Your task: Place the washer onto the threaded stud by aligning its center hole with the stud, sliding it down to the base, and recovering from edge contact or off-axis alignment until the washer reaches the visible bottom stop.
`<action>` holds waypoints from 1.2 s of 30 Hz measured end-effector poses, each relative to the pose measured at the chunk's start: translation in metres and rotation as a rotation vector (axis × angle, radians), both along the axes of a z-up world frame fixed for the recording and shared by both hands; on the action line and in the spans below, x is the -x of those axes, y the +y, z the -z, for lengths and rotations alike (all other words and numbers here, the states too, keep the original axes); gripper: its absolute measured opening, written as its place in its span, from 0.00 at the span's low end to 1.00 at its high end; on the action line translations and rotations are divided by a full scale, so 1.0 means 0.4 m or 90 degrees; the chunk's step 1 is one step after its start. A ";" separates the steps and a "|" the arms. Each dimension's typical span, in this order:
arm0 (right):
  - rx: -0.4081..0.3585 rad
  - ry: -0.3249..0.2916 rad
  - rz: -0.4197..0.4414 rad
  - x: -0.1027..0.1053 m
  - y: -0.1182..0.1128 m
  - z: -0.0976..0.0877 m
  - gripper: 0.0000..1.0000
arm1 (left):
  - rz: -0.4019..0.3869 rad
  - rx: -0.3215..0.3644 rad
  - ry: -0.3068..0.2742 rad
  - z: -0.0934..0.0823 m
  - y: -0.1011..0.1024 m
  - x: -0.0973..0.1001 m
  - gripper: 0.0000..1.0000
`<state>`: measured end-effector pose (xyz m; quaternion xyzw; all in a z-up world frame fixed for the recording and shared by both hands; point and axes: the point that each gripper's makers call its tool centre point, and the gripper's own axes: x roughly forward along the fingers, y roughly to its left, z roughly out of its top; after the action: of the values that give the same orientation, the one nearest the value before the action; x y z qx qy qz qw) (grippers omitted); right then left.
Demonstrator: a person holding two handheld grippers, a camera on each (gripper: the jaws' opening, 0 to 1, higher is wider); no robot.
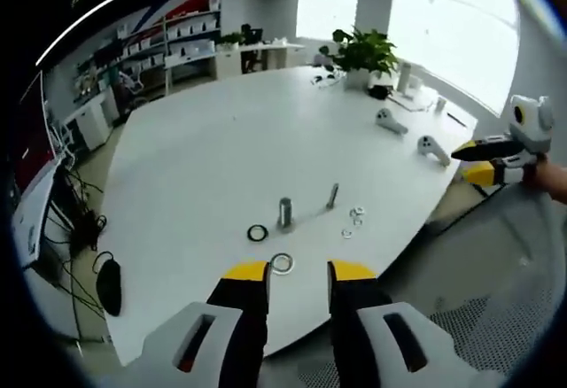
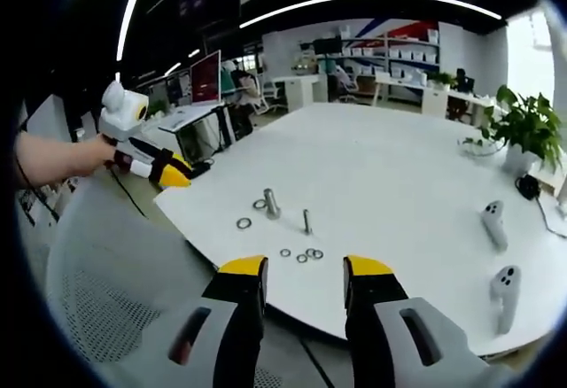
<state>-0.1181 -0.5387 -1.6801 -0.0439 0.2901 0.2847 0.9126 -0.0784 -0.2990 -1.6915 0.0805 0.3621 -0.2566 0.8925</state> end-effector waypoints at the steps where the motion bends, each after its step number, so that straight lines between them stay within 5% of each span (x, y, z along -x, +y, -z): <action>1: -0.001 -0.001 0.001 -0.001 -0.001 -0.001 0.36 | -0.002 0.000 -0.005 -0.003 -0.001 -0.009 0.26; 6: -0.007 -0.002 -0.003 -0.001 0.002 -0.003 0.35 | -0.016 0.025 0.015 0.023 -0.007 -0.035 0.27; 13: -0.011 0.000 -0.003 0.000 0.004 -0.004 0.36 | -0.019 0.002 0.040 0.061 -0.002 -0.048 0.30; 18: -0.013 0.000 -0.004 0.000 0.004 -0.004 0.39 | 0.013 -0.071 0.056 0.103 -0.007 -0.048 0.33; 36: -0.011 0.005 -0.003 0.002 0.001 0.000 0.37 | 0.053 -0.135 0.194 0.280 -0.054 -0.086 0.34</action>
<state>-0.1191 -0.5384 -1.6802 -0.0353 0.2914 0.2898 0.9110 -0.0440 -0.3206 -1.8034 0.1492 0.5142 -0.2629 0.8026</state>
